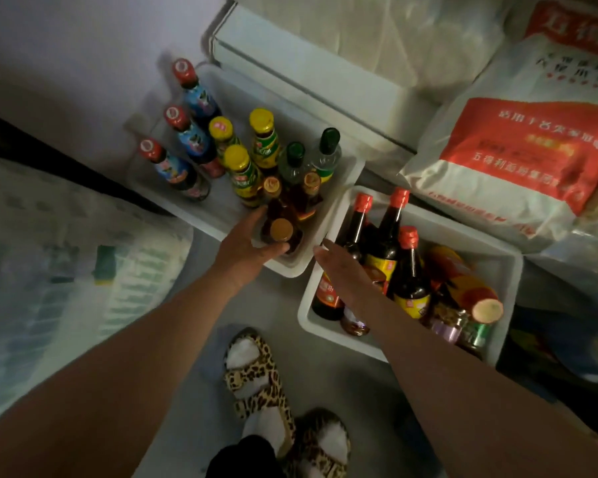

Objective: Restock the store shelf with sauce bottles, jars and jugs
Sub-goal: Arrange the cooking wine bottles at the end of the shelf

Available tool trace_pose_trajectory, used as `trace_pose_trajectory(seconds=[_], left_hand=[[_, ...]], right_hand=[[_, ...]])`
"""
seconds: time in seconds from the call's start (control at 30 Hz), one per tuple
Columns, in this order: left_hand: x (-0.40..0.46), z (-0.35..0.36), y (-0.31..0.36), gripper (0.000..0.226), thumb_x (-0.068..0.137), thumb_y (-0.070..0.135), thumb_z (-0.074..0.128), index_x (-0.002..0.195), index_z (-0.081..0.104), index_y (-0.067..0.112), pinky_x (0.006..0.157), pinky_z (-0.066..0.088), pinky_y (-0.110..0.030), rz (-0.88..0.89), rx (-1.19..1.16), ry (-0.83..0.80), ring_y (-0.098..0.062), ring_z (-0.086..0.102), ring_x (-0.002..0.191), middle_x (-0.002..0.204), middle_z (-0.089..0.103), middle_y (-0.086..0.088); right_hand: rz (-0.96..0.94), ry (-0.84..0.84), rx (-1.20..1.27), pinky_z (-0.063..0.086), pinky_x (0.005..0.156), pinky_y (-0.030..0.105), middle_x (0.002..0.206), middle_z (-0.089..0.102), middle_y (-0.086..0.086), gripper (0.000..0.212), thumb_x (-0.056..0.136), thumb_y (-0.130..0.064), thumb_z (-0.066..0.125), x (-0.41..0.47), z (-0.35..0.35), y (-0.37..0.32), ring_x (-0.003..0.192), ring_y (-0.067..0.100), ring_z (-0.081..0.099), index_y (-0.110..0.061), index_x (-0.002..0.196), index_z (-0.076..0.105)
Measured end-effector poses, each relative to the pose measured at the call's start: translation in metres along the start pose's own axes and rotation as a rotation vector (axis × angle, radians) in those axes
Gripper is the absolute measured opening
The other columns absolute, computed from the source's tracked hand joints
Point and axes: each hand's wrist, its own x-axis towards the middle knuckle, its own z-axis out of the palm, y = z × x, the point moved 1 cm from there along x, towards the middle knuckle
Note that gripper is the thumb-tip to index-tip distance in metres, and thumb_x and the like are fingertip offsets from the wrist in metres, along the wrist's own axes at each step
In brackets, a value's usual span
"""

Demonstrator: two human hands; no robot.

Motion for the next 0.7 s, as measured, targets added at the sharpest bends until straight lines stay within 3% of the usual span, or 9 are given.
trace_pose_trajectory(seconds=[0.07, 0.17, 0.23, 0.3, 0.37, 0.47, 0.57, 0.7], left_hand=[[0.013, -0.001, -0.007, 0.083, 0.075, 0.034, 0.084, 0.146, 0.041, 0.038, 0.11, 0.035, -0.032, 0.024, 0.015, -0.089, -0.013, 0.041, 0.137, 0.148, 0.047, 0.006], [0.023, -0.002, -0.015, 0.078, 0.065, 0.05, 0.083, 0.134, 0.046, 0.058, 0.113, 0.038, -0.04, 0.043, 0.036, -0.168, -0.012, 0.045, 0.134, 0.143, 0.051, 0.009], [0.027, -0.002, -0.017, 0.072, 0.074, 0.035, 0.084, 0.135, 0.049, 0.052, 0.112, 0.038, -0.032, 0.091, 0.0, -0.194, -0.007, 0.046, 0.131, 0.141, 0.053, 0.01], [0.029, -0.002, -0.014, 0.068, 0.081, 0.02, 0.08, 0.138, 0.051, 0.04, 0.102, 0.039, -0.013, 0.122, -0.018, -0.225, -0.001, 0.049, 0.125, 0.136, 0.055, 0.012], [0.031, -0.001, -0.01, 0.062, 0.081, 0.013, 0.079, 0.135, 0.056, 0.033, 0.091, 0.038, -0.005, 0.139, -0.012, -0.237, 0.005, 0.054, 0.114, 0.126, 0.06, 0.014], [0.028, -0.001, -0.007, 0.052, 0.077, 0.009, 0.081, 0.12, 0.064, 0.032, 0.084, 0.037, -0.002, 0.159, 0.007, -0.19, 0.017, 0.056, 0.098, 0.112, 0.065, 0.014], [0.021, -0.006, -0.002, 0.049, 0.074, 0.008, 0.082, 0.114, 0.066, 0.033, 0.081, 0.035, 0.001, 0.176, 0.016, -0.15, 0.022, 0.054, 0.094, 0.106, 0.065, 0.02], [0.003, -0.022, 0.027, 0.044, 0.075, 0.01, 0.082, 0.113, 0.068, 0.029, 0.081, 0.037, -0.005, 0.192, -0.002, -0.125, 0.016, 0.057, 0.093, 0.105, 0.066, 0.013]], right_hand=[[-0.043, 0.004, 0.01, 0.031, 0.109, 0.033, 0.16, 0.034, 0.001, 0.061, 0.1, -0.052, 0.049, 0.006, 0.004, -0.001, 0.145, 0.023, 0.036, -0.031, 0.155, 0.032], [-0.063, 0.026, -0.002, 0.035, 0.112, 0.036, 0.156, 0.041, 0.0, 0.065, 0.095, -0.06, 0.052, 0.009, 0.012, -0.004, 0.141, 0.02, 0.042, -0.035, 0.153, 0.036], [-0.095, 0.016, 0.004, 0.037, 0.114, 0.041, 0.15, 0.048, -0.002, 0.063, 0.094, -0.059, 0.055, 0.012, 0.013, -0.002, 0.137, 0.019, 0.046, -0.035, 0.151, 0.039], [-0.122, 0.009, -0.003, 0.04, 0.113, 0.045, 0.142, 0.054, -0.005, 0.057, 0.095, -0.055, 0.057, 0.014, 0.016, -0.004, 0.132, 0.016, 0.05, -0.036, 0.147, 0.044], [-0.131, 0.009, -0.01, 0.041, 0.111, 0.043, 0.139, 0.055, -0.007, 0.056, 0.096, -0.052, 0.057, 0.013, 0.019, -0.009, 0.13, 0.014, 0.049, -0.038, 0.148, 0.042], [-0.123, 0.0, -0.002, 0.04, 0.108, 0.036, 0.145, 0.051, -0.004, 0.06, 0.095, -0.052, 0.057, 0.007, 0.022, -0.016, 0.135, 0.016, 0.046, -0.039, 0.15, 0.039], [-0.119, -0.035, -0.001, 0.037, 0.1, 0.031, 0.152, 0.043, -0.004, 0.066, 0.094, -0.047, 0.062, -0.003, 0.021, -0.022, 0.139, 0.017, 0.04, -0.038, 0.152, 0.034], [-0.111, -0.066, 0.012, 0.039, 0.108, 0.04, 0.156, 0.037, -0.009, 0.073, 0.088, -0.046, 0.072, -0.026, 0.016, -0.034, 0.138, 0.016, 0.038, -0.047, 0.15, 0.033]])
